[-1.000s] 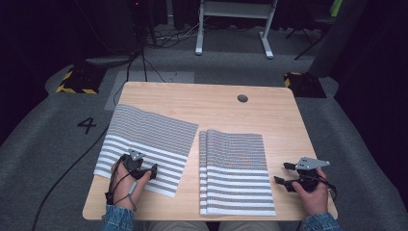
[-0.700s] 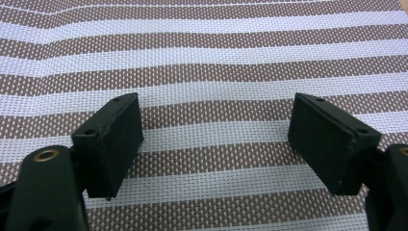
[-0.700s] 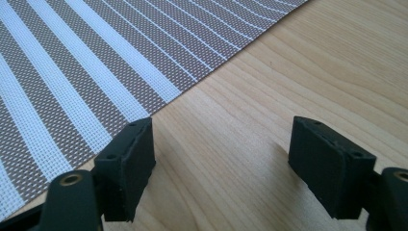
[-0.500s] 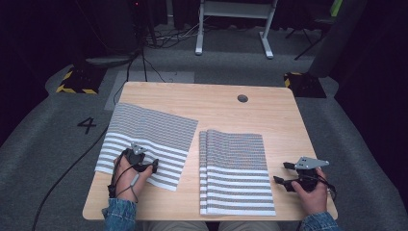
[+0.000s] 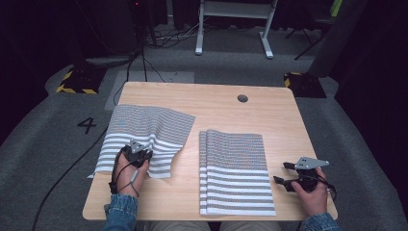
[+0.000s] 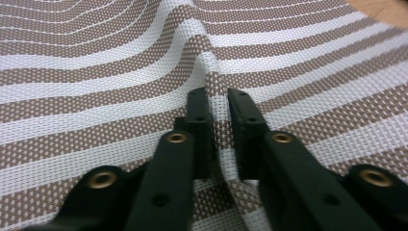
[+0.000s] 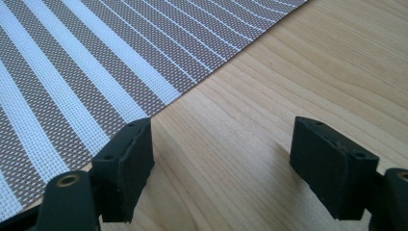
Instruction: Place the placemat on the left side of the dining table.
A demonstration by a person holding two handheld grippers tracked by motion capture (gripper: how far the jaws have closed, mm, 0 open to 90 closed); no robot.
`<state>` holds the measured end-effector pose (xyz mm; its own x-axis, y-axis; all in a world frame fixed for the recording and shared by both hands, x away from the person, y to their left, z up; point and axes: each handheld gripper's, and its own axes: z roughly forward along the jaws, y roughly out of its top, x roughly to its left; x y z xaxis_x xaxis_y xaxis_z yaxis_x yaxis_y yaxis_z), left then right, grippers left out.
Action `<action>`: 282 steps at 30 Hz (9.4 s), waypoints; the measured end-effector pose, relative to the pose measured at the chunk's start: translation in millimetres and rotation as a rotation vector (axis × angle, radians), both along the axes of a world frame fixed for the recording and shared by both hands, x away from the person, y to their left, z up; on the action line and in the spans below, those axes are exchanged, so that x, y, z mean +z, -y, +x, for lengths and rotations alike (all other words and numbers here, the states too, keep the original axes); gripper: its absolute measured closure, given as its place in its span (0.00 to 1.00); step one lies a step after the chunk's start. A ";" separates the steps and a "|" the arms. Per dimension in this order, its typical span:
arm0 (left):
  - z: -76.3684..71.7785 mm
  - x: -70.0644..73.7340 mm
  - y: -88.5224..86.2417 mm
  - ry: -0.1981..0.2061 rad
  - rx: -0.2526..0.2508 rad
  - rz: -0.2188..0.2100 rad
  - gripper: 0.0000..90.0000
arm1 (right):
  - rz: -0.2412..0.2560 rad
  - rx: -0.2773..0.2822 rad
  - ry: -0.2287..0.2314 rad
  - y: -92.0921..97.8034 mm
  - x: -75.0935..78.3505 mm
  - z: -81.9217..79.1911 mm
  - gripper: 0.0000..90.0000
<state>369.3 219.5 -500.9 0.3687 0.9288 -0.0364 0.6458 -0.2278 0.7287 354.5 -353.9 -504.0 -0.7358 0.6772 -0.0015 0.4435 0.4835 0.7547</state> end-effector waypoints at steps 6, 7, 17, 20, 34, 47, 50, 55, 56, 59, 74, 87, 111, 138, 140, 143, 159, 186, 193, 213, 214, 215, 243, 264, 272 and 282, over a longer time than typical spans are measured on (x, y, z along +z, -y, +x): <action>-5.8 3.3 -7.6 0.048 -0.033 -0.089 0.96 | 0.001 0.000 0.000 0.0 0.0 0.0 0.26; -7.6 5.6 -9.7 0.059 -0.040 -0.110 0.96 | 0.000 0.001 0.001 0.1 0.0 0.2 0.26; -35.9 42.8 -23.1 0.196 -0.129 -0.223 0.97 | -0.001 0.003 -0.001 0.3 0.3 0.3 0.26; -46.1 55.8 -26.7 0.235 -0.169 -0.220 0.97 | -0.001 0.003 -0.001 0.3 0.3 0.3 0.26; -83.7 98.6 -43.2 0.301 -0.429 -0.272 0.97 | -0.003 0.006 -0.001 0.5 0.3 0.8 0.26; -78.1 82.6 -54.3 0.176 -0.224 -0.242 0.44 | -0.003 0.005 -0.002 0.2 0.3 1.2 0.26; -73.1 72.8 -56.2 0.083 -0.071 -0.184 0.44 | -0.002 0.004 -0.003 0.1 0.4 1.2 0.26; -68.5 58.4 -58.5 -0.038 0.098 -0.079 0.41 | -0.005 0.006 -0.002 0.2 0.3 1.2 0.26; -68.1 56.3 -58.9 -0.053 0.124 -0.065 0.41 | -0.005 0.006 -0.002 0.2 0.3 1.2 0.26; -66.6 49.2 -61.1 -0.092 0.193 -0.024 0.38 | -0.005 0.006 -0.002 0.2 0.4 1.3 0.26; -55.0 17.0 -53.0 -0.245 0.253 0.038 0.32 | -0.003 0.007 -0.004 0.0 0.4 1.4 0.25; -38.7 20.9 -37.1 -0.229 0.127 0.085 0.66 | -0.005 0.008 -0.003 0.0 0.2 1.4 0.25; 1.3 104.9 -37.9 0.169 0.036 0.098 0.96 | -0.005 0.008 -0.003 0.0 0.2 1.4 0.25; -55.3 45.3 22.7 0.056 -0.065 -0.061 0.41 | -0.005 0.009 -0.002 0.0 0.3 1.5 0.25; -61.6 37.3 27.3 0.017 -0.080 -0.045 0.40 | -0.005 0.008 -0.003 0.0 0.3 1.4 0.25; -69.5 26.9 31.4 -0.013 -0.092 -0.033 0.39 | -0.005 0.008 -0.003 0.0 0.3 1.5 0.25; -84.9 7.6 28.2 -0.062 -0.167 0.123 0.32 | -0.003 0.011 -0.007 -0.3 0.4 2.0 0.25; -77.3 10.6 -45.6 -0.091 0.232 0.054 0.31 | -0.004 0.010 -0.006 -0.6 0.3 1.9 0.24; -65.6 1.4 -48.9 -0.068 0.189 0.018 0.31 | -0.003 0.009 -0.005 -0.8 0.2 1.9 0.24; -24.9 -1.7 -42.1 -0.031 0.135 0.010 0.32 | -0.003 0.010 -0.007 -0.8 0.2 1.9 0.24; -24.4 -1.6 -41.8 -0.030 0.137 0.010 0.32 | -0.003 0.010 -0.006 -0.8 0.2 2.0 0.24; -24.0 -1.7 -41.1 -0.032 0.141 0.010 0.32 | -0.003 0.010 -0.006 -0.8 0.2 1.9 0.24; -99.9 74.1 4.9 0.039 -0.047 0.009 0.32 | -0.003 0.009 -0.007 -0.6 0.3 2.1 0.24; -114.2 67.6 45.0 -0.053 -0.322 0.023 0.31 | -0.003 0.010 -0.007 -0.8 0.2 2.0 0.24; -105.4 53.5 66.0 -0.089 -0.403 0.021 0.31 | -0.003 0.010 -0.006 -0.8 0.1 2.0 0.24; -88.6 29.2 81.2 -0.110 -0.475 0.028 0.31 | -0.003 0.010 -0.006 -0.8 0.2 2.0 0.24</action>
<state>280.7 138.3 -471.6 0.7474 0.6599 -0.0765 0.5387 -0.5346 0.6512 356.5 -353.1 -503.8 -0.7426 0.6698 0.0009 0.4432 0.4903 0.7505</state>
